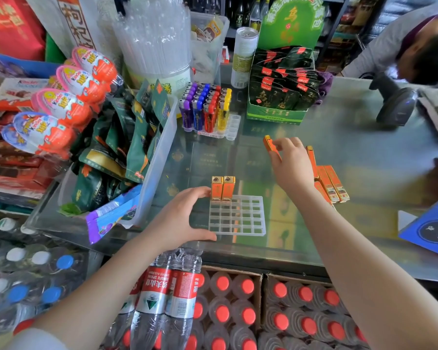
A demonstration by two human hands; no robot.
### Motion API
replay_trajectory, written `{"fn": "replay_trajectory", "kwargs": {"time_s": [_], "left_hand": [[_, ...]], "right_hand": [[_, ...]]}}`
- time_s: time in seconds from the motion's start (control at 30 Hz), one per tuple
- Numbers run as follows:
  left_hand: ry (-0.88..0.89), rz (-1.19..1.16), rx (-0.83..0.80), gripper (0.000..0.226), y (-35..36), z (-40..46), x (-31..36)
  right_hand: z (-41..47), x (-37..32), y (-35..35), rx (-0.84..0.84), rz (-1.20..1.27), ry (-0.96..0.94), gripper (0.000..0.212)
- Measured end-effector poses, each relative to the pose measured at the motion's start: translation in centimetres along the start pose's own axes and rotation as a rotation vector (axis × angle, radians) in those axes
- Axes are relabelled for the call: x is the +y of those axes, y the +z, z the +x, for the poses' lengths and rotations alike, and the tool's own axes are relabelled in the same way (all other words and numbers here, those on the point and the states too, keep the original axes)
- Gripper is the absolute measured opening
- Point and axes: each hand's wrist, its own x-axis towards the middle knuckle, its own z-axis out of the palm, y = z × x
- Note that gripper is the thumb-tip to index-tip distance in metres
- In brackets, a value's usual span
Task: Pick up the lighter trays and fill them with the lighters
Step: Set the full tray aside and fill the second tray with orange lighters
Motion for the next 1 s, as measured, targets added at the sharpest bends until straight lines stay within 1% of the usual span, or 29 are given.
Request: {"fn": "replay_trajectory", "kwargs": {"time_s": [0.07,0.13,0.17,0.33,0.37,0.4,0.47,0.53,0.63,0.67,0.73,0.8,0.9,1.0], "left_hand": [[-0.006,-0.007,0.005,0.086,0.1,0.1,-0.2],[-0.011,-0.007,0.012,0.087,0.1,0.2,-0.5],[-0.013,-0.002,0.017,0.087,0.2,0.2,-0.6],[0.03,0.026,0.038,0.085,0.3,0.1,-0.6],[0.038,0.031,0.037,0.085,0.3,0.0,-0.5],[0.047,0.036,0.031,0.087,0.2,0.0,-0.5],[0.061,0.041,0.011,0.091,0.1,-0.1,-0.5],[0.061,0.04,-0.01,0.092,0.0,-0.1,-0.4],[0.097,0.106,-0.004,0.087,-0.4,0.1,-0.2],[0.102,0.131,-0.007,0.086,-0.6,0.3,-0.2],[0.092,0.159,-0.028,0.086,-0.6,0.7,-0.2],[0.086,0.158,-0.028,0.085,-0.6,0.9,-0.2],[0.084,0.164,-0.004,0.088,-0.2,0.9,-0.3],[0.062,0.158,0.026,0.09,0.3,0.6,-0.5]], "right_hand": [[0.9,-0.2,0.3,-0.058,-0.154,0.057,0.029],[1.4,-0.5,0.8,-0.093,-0.338,0.05,0.026],[1.6,-0.7,1.0,-0.103,-0.388,0.043,0.024],[0.7,-1.6,1.0,-0.101,-0.428,-0.051,0.018],[0.2,-1.7,0.9,-0.105,-0.373,-0.066,0.015],[-0.3,-1.8,0.6,-0.106,-0.263,-0.049,0.013],[-1.7,-2.1,-0.1,-0.138,0.045,0.05,0.014],[-3.5,-2.2,-0.9,-0.155,0.319,0.094,0.019],[-6.6,-2.2,-1.9,-0.251,0.529,0.116,0.03],[-7.4,-2.3,-2.0,-0.3,0.585,0.12,0.028],[-8.6,-2.3,-2.1,-0.369,0.671,0.1,0.016],[-9.2,-2.7,-2.0,-0.373,0.673,0.033,0.006],[-9.6,-3.4,-1.8,-0.338,0.594,-0.068,0.011],[-10.0,-4.1,-1.5,-0.285,0.562,-0.1,0.019]]}}
